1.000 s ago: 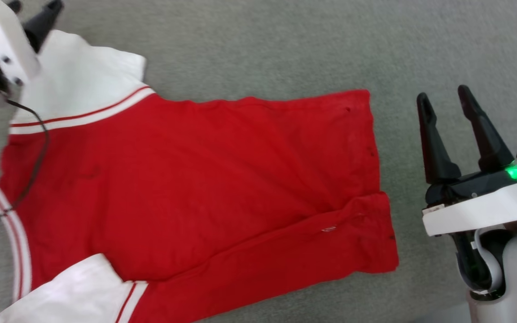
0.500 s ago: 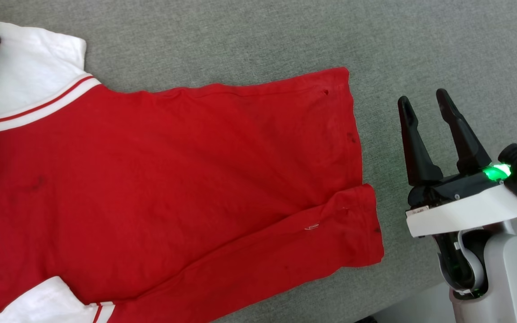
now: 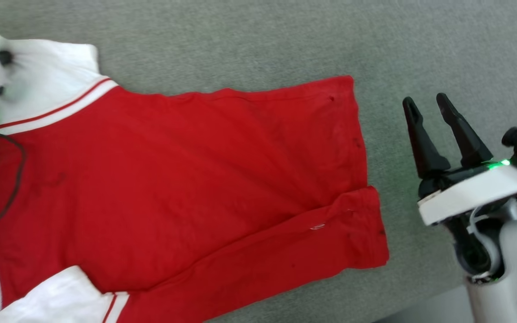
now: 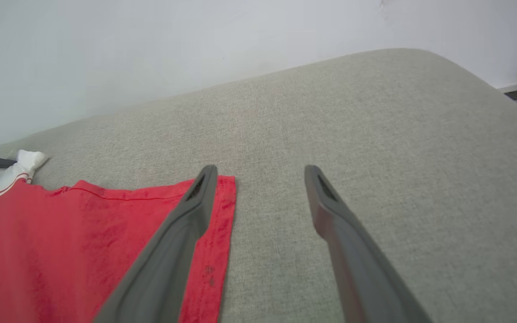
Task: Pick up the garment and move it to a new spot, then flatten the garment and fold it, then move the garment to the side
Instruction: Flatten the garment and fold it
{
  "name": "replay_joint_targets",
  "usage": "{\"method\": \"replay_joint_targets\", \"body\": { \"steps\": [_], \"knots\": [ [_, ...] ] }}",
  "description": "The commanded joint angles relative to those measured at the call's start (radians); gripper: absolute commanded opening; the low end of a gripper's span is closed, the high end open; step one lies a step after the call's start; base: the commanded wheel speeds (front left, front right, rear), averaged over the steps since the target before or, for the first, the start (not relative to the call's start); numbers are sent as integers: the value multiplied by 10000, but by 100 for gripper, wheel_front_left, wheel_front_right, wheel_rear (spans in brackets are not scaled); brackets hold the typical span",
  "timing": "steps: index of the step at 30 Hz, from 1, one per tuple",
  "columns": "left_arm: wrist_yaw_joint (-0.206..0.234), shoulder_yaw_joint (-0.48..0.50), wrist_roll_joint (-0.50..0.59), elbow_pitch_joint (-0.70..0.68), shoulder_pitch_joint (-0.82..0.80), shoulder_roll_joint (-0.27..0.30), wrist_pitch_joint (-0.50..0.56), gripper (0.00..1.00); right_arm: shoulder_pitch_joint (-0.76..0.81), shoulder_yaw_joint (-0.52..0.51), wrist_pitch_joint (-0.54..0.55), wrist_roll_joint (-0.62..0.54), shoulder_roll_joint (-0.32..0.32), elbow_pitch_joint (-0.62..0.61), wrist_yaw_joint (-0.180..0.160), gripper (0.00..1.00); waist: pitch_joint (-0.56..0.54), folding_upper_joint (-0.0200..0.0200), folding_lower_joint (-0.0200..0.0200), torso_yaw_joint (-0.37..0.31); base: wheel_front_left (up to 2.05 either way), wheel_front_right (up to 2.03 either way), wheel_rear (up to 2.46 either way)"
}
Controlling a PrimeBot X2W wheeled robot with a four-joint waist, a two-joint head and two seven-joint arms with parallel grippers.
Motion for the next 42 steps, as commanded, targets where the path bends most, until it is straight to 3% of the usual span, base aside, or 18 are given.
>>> {"method": "replay_joint_targets", "body": {
  "steps": [1, 12, 22, 23, 24, 28, 34, 42],
  "knots": [
    [-79, -181, 11, 112, 346, -255, 0, 0, -239, -61, 197, 159, -160, 178, -4, 100, -243, 0, 0, 290, 0, 0, 0],
    [-923, -547, 347, -822, -526, -1098, -1136, 0, -2146, 271, 4738, 1451, -1723, 2162, -4, 100, -456, 0, 0, 1767, 0, 0, 0],
    [-1261, -696, 359, -1379, -355, -1382, -1604, 0, -3111, 1185, 7886, 1344, -1757, 4121, -4, 100, -233, 0, 0, 2449, 0, 0, 0],
    [-1286, -691, 333, -1387, -333, -1395, -1647, 0, -3077, 1329, 8237, 1326, -1762, 4271, -4, 44, -249, 0, 0, 2490, 0, 0, 0],
    [-1326, -688, 315, -1385, -305, -1389, -1681, 0, -3054, 1387, 8444, 1396, -1716, 4367, -3, 0, -264, 0, 0, 2523, 0, 0, 0],
    [-1418, -653, 270, -1318, -119, -1381, -1893, 0, -3274, 1365, 8685, 1361, -1845, 4343, -3, 0, -432, 0, 0, 2637, 0, 0, 0],
    [-1480, -369, 87, -1361, 508, -1372, -2651, 0, -3600, 967, 7931, 1178, -2184, 3615, -3, 0, -1172, 0, 0, 2789, 0, 0, 0],
    [-1334, 383, -578, -2056, 2978, -1231, -4104, 0, -2330, 367, 7162, 1127, -2234, 2695, -4, 0, -2534, 0, 0, 3005, 0, 0, 0]
  ]
}}
